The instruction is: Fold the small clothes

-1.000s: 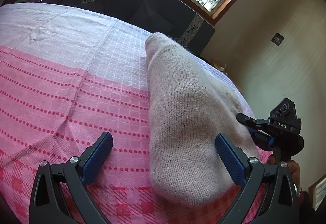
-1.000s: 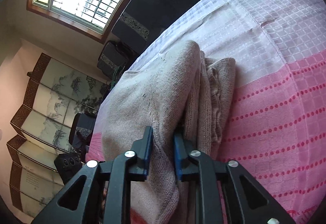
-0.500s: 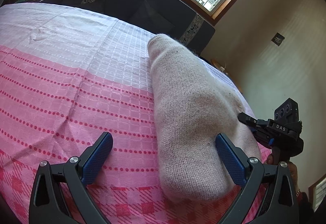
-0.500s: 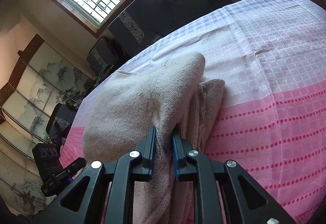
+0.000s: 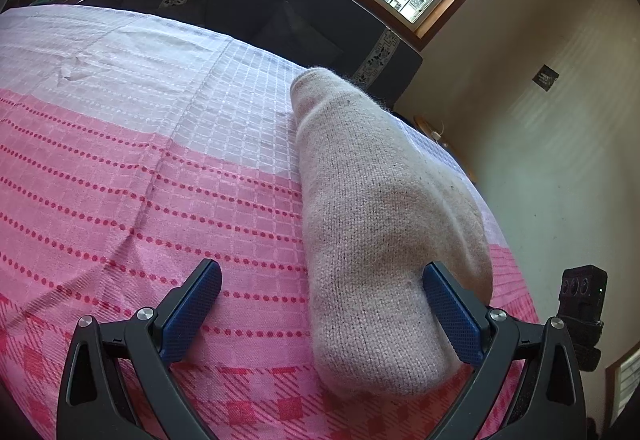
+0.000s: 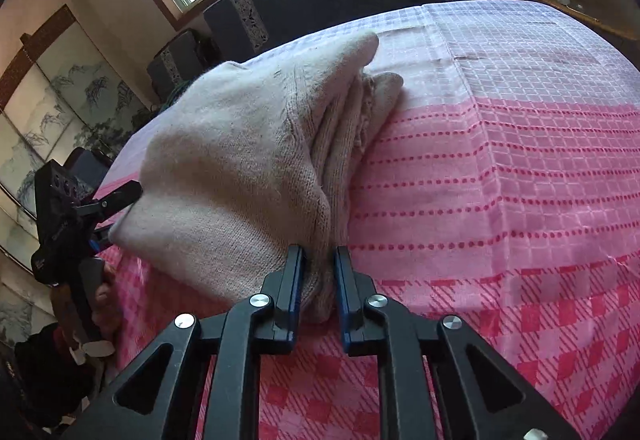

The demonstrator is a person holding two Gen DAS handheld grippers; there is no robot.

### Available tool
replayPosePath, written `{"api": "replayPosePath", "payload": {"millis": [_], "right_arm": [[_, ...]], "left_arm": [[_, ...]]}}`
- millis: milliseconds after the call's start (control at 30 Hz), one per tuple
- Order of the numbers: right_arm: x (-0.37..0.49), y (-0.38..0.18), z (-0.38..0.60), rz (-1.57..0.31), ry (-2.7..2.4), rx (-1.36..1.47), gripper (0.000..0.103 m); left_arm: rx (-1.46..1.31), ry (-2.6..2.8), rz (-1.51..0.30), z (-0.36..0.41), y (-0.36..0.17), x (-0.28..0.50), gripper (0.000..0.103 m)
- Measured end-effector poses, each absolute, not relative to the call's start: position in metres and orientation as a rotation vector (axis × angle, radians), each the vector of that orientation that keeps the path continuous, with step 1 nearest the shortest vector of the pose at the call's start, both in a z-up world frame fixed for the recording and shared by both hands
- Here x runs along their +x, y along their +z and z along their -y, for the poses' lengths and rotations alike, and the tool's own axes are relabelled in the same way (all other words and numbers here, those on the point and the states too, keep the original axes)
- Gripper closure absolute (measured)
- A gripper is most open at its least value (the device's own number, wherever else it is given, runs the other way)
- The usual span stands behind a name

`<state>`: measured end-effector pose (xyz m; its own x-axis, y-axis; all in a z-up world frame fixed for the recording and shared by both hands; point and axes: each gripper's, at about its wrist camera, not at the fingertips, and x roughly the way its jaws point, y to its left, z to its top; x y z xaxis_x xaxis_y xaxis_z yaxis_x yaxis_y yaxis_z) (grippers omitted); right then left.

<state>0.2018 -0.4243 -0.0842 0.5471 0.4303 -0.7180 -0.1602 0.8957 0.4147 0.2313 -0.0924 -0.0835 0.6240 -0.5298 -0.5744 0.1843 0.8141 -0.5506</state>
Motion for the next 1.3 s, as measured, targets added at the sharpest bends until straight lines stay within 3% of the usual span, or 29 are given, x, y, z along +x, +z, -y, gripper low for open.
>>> {"api": "replayPosePath", "payload": {"millis": [200, 267, 300, 333, 700, 1300], "right_arm": [[0.206, -0.077, 0.445, -0.913, 0.415, 0.496, 0.081], [0.21, -0.075, 0.448, -0.911, 0.415, 0.522, 0.063], [0.214, -0.076, 0.449, -0.918, 0.412, 0.522, 0.046], [0.217, -0.075, 0.449, -0.925, 0.398, 0.516, 0.041], [0.256, -0.09, 0.421, -1.0, 0.491, 0.468, 0.041], [0.278, -0.1, 0.423, -0.942, 0.574, 0.542, 0.038]], "left_arm": [[-0.487, -0.428, -0.792, 0.091, -0.083, 0.229, 0.003], [-0.503, -0.456, -0.785, 0.089, -0.081, 0.229, 0.003], [-0.509, -0.46, -0.777, 0.087, -0.08, 0.229, 0.003], [-0.513, -0.468, -0.77, 0.086, -0.078, 0.229, 0.003], [-0.097, -0.553, -0.85, 0.137, -0.059, 0.263, 0.003], [0.019, -0.671, -0.944, 0.177, -0.068, 0.295, 0.003]]}}
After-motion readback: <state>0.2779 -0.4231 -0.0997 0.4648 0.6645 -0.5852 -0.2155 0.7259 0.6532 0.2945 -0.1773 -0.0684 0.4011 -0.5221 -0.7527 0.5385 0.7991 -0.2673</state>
